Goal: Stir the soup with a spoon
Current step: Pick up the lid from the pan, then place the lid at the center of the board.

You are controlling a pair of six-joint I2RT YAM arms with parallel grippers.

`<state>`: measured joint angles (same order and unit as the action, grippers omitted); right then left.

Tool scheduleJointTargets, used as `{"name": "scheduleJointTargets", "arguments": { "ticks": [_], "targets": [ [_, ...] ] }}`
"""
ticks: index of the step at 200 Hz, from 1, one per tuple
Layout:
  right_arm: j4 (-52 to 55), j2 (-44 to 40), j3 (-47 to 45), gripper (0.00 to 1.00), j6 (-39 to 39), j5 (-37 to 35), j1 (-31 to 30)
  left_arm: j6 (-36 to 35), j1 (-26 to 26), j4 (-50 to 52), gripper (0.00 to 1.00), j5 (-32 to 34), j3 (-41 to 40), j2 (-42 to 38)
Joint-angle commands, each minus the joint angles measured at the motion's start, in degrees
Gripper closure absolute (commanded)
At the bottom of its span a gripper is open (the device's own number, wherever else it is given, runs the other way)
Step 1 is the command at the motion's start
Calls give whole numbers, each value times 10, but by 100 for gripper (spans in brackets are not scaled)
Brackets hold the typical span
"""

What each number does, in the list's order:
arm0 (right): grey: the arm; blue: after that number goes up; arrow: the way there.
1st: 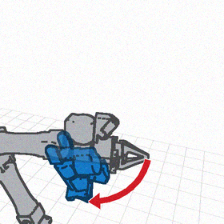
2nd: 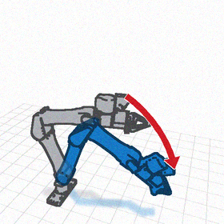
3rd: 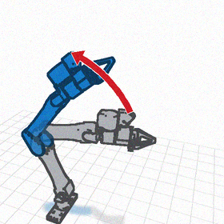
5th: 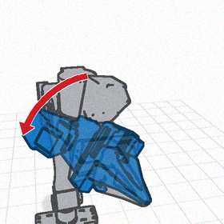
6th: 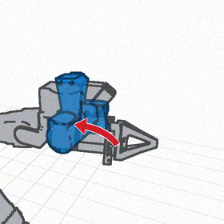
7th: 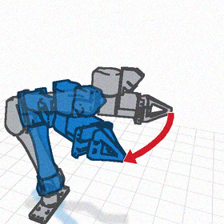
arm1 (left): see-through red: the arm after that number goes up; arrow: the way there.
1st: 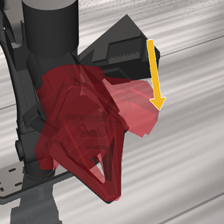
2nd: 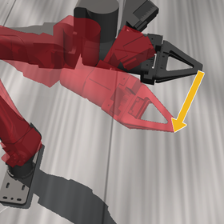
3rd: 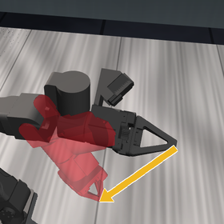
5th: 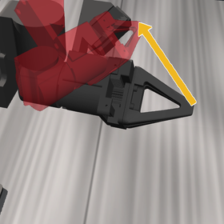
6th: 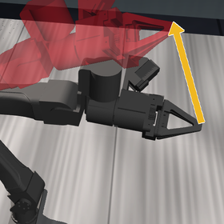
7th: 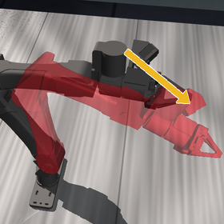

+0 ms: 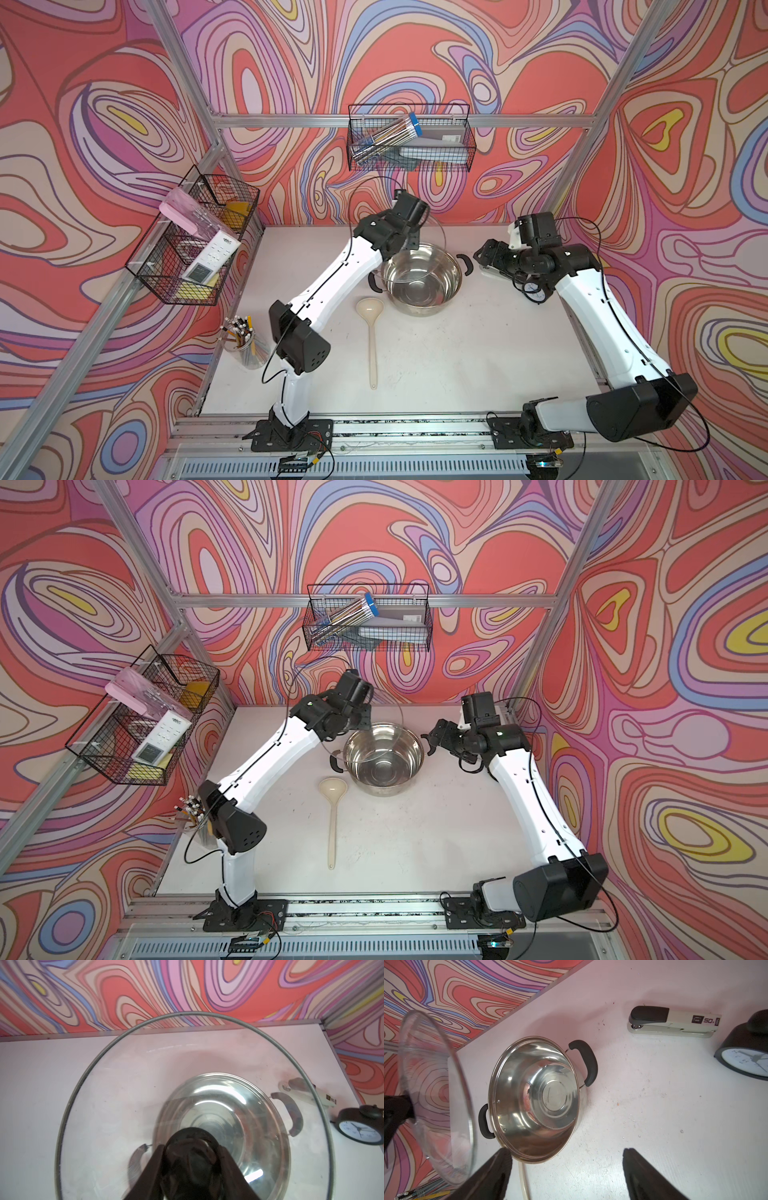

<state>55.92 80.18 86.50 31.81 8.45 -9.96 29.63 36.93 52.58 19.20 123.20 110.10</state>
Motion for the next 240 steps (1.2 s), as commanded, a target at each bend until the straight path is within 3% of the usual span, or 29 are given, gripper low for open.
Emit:
{"name": "scheduleJointTargets", "arguments": {
  "ticks": [1, 46, 88, 204, 240],
  "targets": [
    [-18, 23, 28, 14, -6, 15, -11, 7, -58, -47, 82, 43, -72, -79],
    [-30, 81, 72, 14, -12, 21, -46, 20, -177, -81, 81, 21, -226, -162],
    [-33, 129, 110, 14, -37, 37, -101, 23, -240, -124, 81, -2, -318, -150],
    [-15, 210, 158, 14, -33, 43, -150, 43, -316, -213, 82, -45, -361, 14],
    [-18, 243, 175, 14, -22, 42, -154, 41, -323, -222, 77, -66, -362, 44]
  ]
}}
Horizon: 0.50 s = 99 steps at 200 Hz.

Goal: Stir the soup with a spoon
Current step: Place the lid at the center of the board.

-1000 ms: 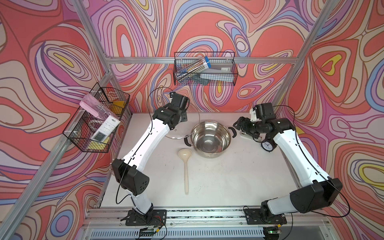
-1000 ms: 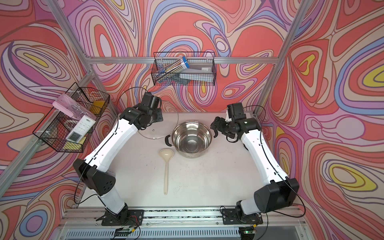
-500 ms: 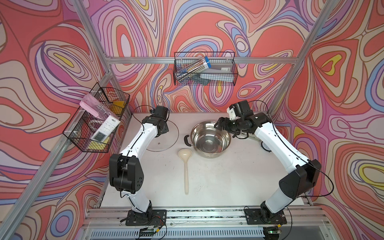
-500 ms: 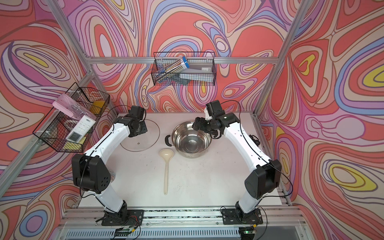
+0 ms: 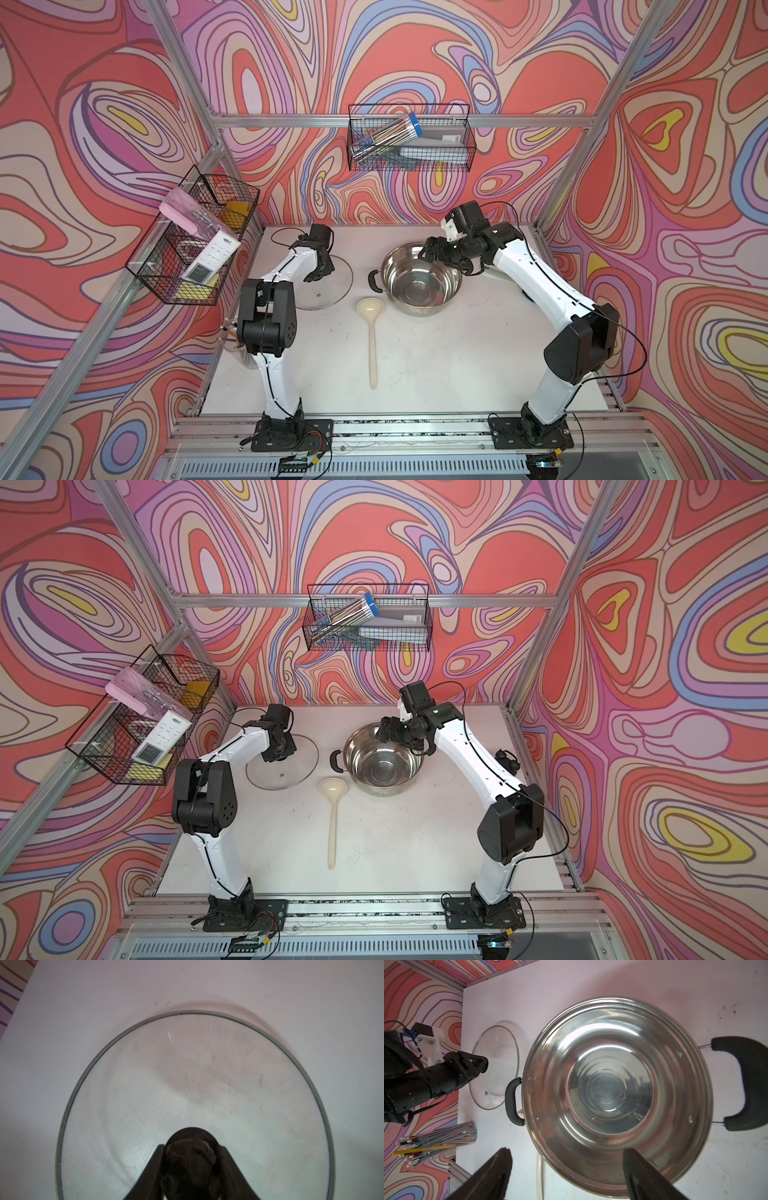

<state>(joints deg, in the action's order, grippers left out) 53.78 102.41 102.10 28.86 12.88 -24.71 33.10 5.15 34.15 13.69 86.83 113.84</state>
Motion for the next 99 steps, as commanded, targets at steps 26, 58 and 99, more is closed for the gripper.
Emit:
{"name": "scheduleJointTargets", "arguments": {
  "ticks": [26, 58, 99],
  "targets": [
    [2, 40, 37, 14, 13, -2, -10, 8, -5, -33, 69, -20, -1, 25],
    [-1, 50, 52, 14, 15, -5, -16, 10, -5, -31, 45, -31, -16, 22],
    [-3, 25, 51, 13, 15, -24, -31, 13, -4, -30, 20, -32, -50, -44]
  ]
}}
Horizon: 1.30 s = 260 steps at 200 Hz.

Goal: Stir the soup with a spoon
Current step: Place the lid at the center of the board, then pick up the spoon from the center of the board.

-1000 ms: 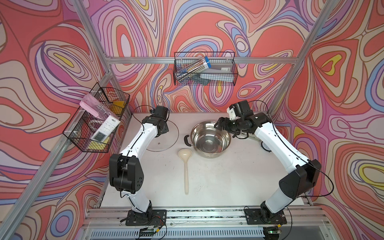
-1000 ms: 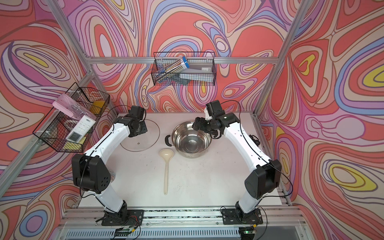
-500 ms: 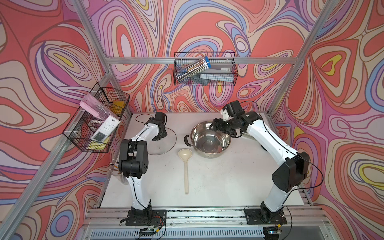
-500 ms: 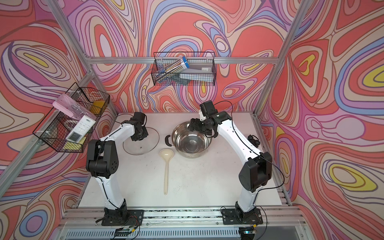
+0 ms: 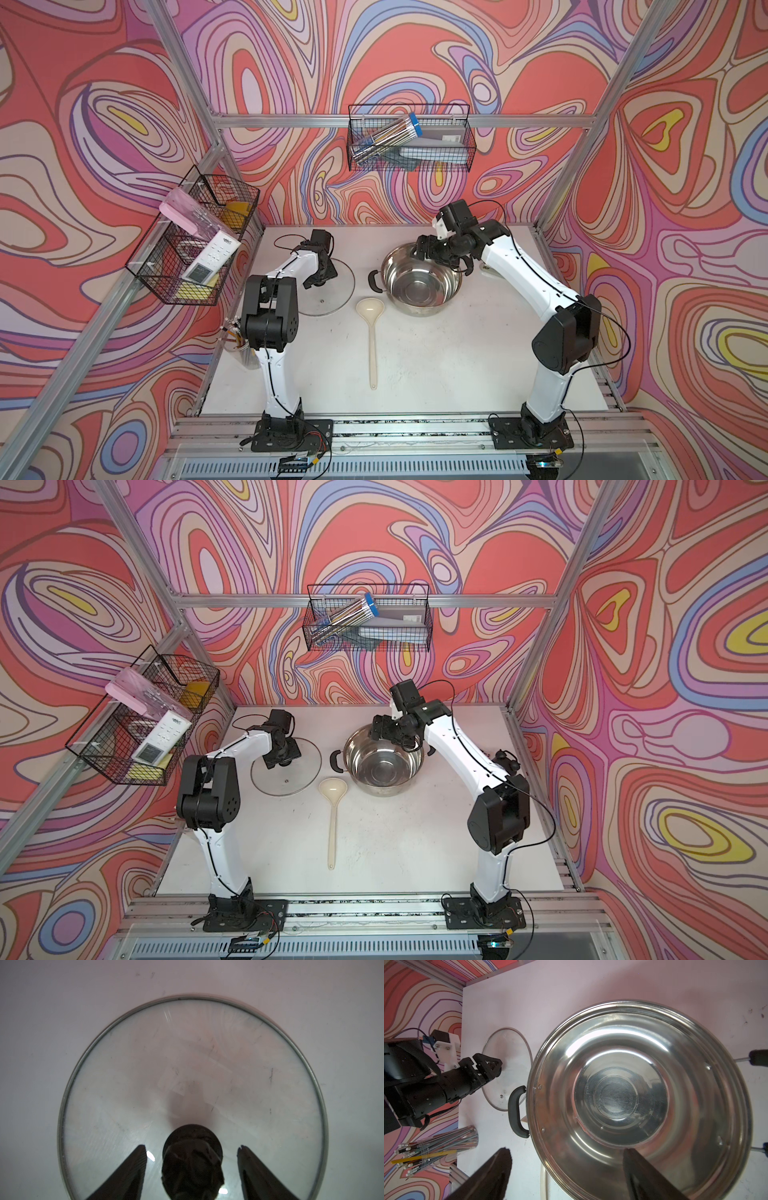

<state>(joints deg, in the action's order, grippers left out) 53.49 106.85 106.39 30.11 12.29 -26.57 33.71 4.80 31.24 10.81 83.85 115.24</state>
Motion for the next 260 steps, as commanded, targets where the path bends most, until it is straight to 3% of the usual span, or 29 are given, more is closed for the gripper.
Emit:
{"name": "scheduleJointTargets", "arguments": {
  "ticks": [1, 36, 73, 119, 161, 180, 233, 260],
  "targets": [
    [-1, -20, 8, 13, 3, -19, -13, 7, -1, 0, 20, -3, -21, -60],
    [-15, -80, -29, 12, -1, -61, -38, 20, 2, 23, 19, -33, -62, -162],
    [-26, -127, -84, 10, 8, -72, -56, 33, 38, 27, 18, -92, -174, -312],
    [-58, -199, -167, 12, 15, -65, -73, 59, 129, 68, 29, -161, -304, -458],
    [-65, -251, -207, 12, 35, -83, -95, 134, 218, 21, 36, -211, -447, -588],
    [-68, -270, -224, 12, 48, -90, -105, 140, 241, -7, 41, -238, -474, -583],
    [-63, -312, -255, 12, 78, -117, -119, 81, 276, -35, 48, -263, -422, -423],
    [-50, -325, -255, 11, 85, -130, -120, 77, 284, -56, 51, -266, -420, -384]
  ]
}}
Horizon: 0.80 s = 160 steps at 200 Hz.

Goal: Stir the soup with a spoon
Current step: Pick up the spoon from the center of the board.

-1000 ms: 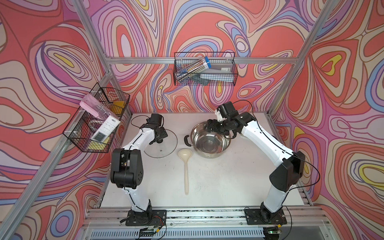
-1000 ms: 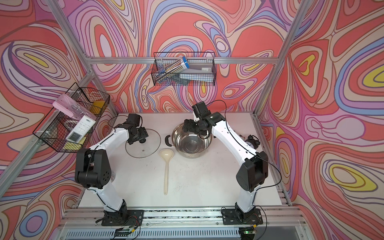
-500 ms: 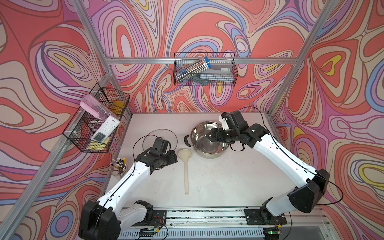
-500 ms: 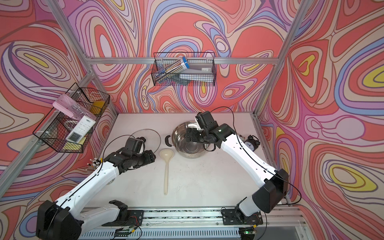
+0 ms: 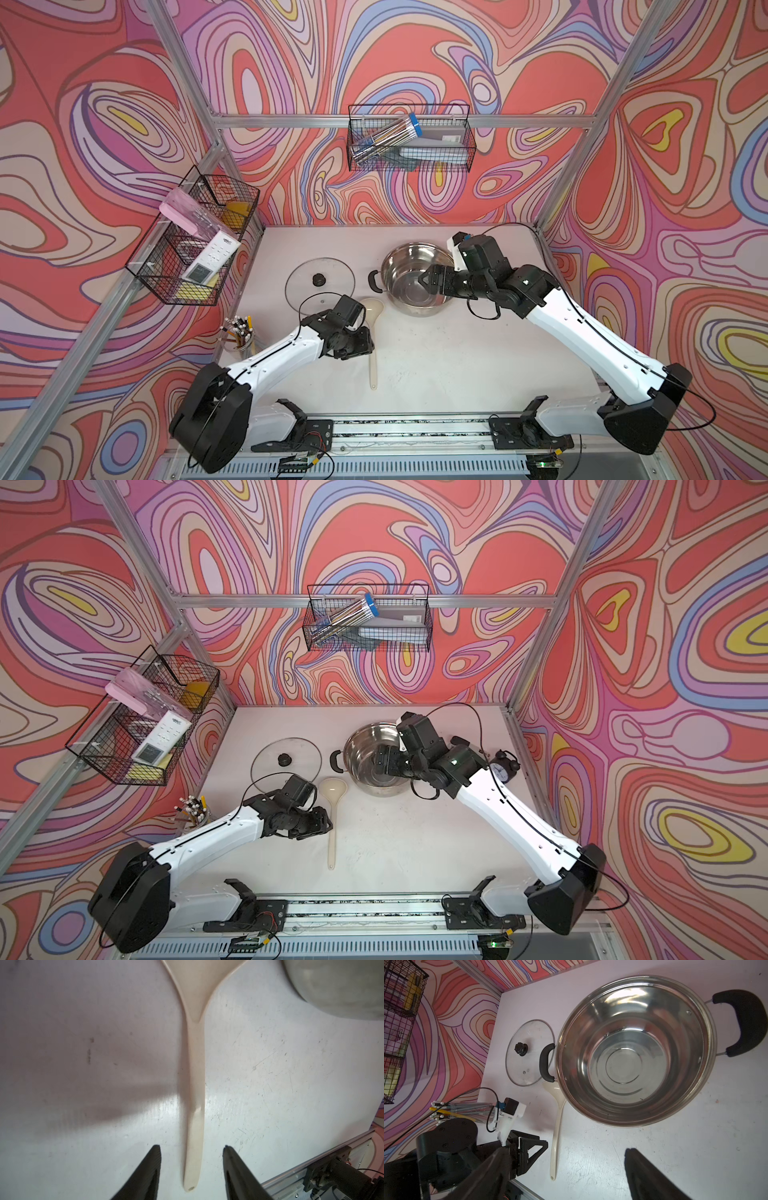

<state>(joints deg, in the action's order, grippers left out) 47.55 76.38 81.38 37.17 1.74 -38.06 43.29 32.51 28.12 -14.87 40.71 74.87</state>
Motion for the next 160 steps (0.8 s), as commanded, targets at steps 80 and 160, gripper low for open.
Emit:
{"name": "scheduleJointTargets", "arguments": {
  "ticks": [80, 160],
  "targets": [
    [16, -18, 5, 11, 19, -31, -6, -15, 20, -57, 56, 4, 8, 75],
    [32, -16, 20, 11, 12, -36, -6, 5, 44, -68, 59, 43, 19, 129]
  ]
}}
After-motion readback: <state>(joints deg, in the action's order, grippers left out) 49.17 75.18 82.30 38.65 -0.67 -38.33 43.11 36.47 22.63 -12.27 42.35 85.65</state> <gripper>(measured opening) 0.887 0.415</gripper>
